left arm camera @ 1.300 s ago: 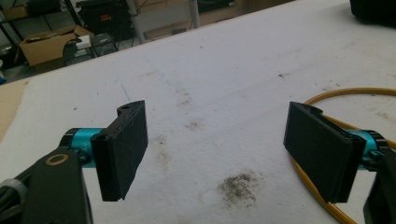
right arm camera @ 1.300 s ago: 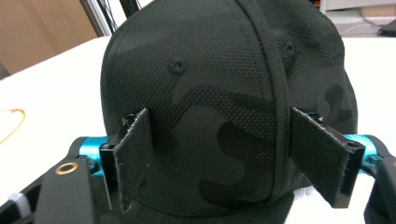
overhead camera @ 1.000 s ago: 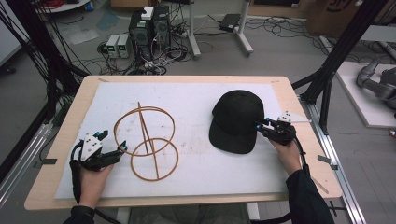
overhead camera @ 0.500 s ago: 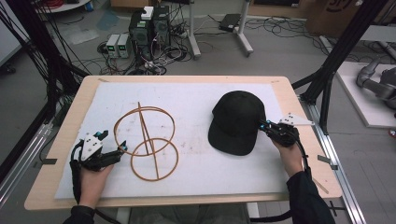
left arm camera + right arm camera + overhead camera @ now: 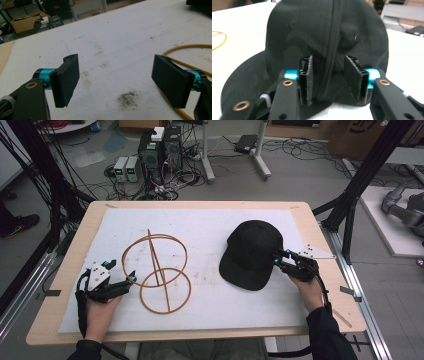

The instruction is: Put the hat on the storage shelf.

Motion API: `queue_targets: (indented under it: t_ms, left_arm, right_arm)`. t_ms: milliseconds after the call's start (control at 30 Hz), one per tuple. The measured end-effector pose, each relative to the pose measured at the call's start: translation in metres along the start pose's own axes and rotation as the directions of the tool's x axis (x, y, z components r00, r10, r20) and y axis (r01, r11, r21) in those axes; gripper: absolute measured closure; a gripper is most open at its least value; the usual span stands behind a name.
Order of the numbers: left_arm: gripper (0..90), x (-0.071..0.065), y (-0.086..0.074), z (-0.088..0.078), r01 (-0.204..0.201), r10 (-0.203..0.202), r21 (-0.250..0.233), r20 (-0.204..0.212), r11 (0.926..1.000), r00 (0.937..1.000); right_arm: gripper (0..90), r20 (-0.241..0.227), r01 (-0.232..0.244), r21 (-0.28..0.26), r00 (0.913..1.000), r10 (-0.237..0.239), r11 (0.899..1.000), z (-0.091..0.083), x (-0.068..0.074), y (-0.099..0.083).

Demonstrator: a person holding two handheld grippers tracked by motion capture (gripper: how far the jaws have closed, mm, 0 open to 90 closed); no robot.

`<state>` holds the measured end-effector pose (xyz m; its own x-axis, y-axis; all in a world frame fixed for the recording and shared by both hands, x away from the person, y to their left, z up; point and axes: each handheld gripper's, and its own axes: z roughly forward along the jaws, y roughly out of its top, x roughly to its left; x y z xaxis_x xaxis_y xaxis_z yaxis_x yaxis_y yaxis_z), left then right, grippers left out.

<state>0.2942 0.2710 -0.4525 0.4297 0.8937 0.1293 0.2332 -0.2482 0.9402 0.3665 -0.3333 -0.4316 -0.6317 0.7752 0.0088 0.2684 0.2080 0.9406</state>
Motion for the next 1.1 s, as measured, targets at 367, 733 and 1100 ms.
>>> queue_targets:
  t_ms: [367, 733, 1100]
  left_arm:
    - [22.5, -0.001, 0.0, -0.001, -0.016, 0.016, -0.008, -0.001, 0.9998, 0.9999]
    - [22.5, -0.002, 0.0, -0.001, -0.023, 0.023, -0.012, -0.004, 0.9997, 0.9997]
    - [22.5, -0.002, 0.0, 0.0, -0.026, 0.026, -0.006, -0.003, 0.9996, 0.9997]
  right_arm:
    - [64.0, -0.105, -0.042, -0.008, 0.9936, 0.041, 0.999, 0.013, -0.012, 0.004]
    - [86.6, -0.101, -0.012, 0.003, 0.9948, 0.012, 1.0, 0.014, -0.005, 0.006]
    - [78.6, -0.11, -0.006, 0.0, 0.9939, 0.006, 1.0, 0.009, -0.003, 0.007]
